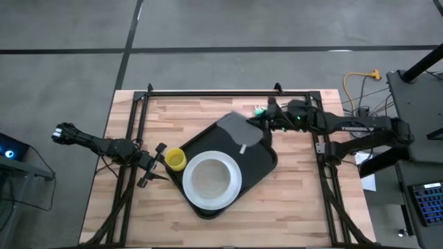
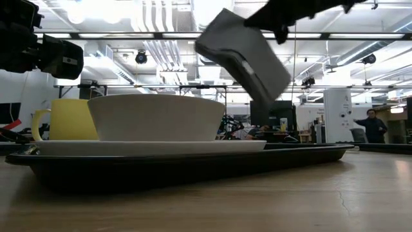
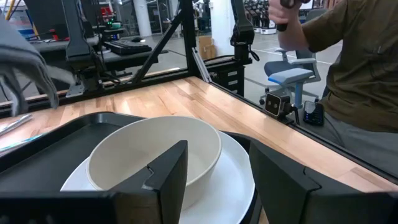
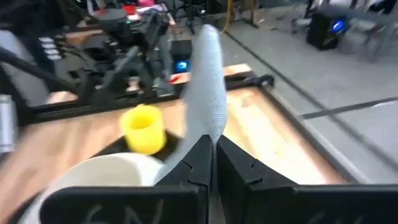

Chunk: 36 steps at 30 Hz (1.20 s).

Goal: Set up tray
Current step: Put the gray napkin on the black tray to the right of the white plate

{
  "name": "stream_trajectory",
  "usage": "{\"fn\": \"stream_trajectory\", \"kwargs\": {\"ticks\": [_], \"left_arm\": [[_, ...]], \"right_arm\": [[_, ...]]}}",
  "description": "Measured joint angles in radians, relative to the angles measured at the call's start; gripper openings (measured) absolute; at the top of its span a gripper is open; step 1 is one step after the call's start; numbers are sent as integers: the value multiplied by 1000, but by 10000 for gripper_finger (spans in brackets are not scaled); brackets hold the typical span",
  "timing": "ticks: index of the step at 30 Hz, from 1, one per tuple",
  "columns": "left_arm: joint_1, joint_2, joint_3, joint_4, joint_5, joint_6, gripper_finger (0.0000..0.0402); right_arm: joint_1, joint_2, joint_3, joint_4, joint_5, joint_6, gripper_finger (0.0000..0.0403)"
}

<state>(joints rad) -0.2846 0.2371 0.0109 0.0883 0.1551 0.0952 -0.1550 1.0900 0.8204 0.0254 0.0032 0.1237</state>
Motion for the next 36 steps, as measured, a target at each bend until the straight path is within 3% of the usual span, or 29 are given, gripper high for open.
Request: {"fn": "stream_trajectory", "kwargs": {"ticks": [5,9,18,23,36], "left_arm": [[0,0,0,0,0,0,159],[0,0,0,0,0,0,159],[0,0,0,-1,0,0,159],[0,0,0,-1,0,0,159],[0,0,0,-2,0,0,159]], "right_arm": [[78,-110,-126,-3,2,119,8],[168,-178,-223,10,66,216,8],[299,-170,-280,13,162,322,8],[279,-103,-281,8,244,322,8],[40,103,-275,100,202,191,8]]}}
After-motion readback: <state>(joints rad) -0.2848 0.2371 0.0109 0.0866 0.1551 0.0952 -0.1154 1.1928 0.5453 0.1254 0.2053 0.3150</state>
